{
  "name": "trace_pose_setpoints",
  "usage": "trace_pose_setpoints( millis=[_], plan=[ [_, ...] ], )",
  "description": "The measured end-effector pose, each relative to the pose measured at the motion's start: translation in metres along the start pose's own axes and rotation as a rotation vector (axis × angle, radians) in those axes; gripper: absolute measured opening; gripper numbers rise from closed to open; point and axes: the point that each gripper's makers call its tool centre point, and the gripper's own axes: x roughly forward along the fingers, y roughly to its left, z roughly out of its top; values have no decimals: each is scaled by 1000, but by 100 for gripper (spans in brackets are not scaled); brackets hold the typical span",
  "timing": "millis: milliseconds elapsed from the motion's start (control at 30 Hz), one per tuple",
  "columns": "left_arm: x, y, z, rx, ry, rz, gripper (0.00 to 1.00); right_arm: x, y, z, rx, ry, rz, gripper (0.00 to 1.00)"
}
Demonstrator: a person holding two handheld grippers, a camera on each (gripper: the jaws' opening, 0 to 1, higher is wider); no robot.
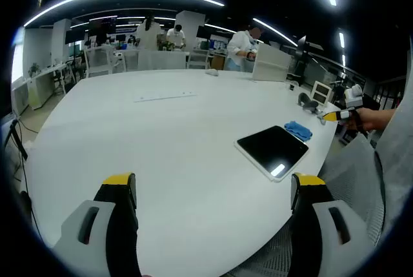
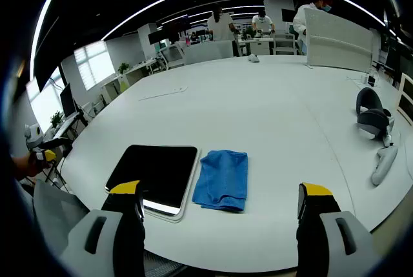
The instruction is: Wipe the mirror surface with the cleaning cloth until all visible marks leave the cleaned area.
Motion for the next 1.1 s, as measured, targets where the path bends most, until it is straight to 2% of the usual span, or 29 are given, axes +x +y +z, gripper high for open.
trace_pose_setpoints(
  millis=[67,233,600,733,800,867,1100],
  plan=[
    [2,-4,4,7,-13,-9,99,-2,1,0,9,0,-5,99],
    [5,-9,4,46,-1,-26,99,-3,1,-3,6,5,-11,99],
    [4,0,6,9,-25,5,99,-9,-9,-4,0,14,-25,99],
    [2,0,8,12,-33,13,99,-10,-15,-5,0,21,-53,99],
    [2,1,5,29,-21,20,99,-10,-18,0,-30,-6,-66,99],
    [2,1,4,25,-20,21,99,-10,-19,2,-59,-4,-80,99],
    [2,-5,7,22,-34,14,99,-8,-21,-3,-34,8,-76,99]
  ],
)
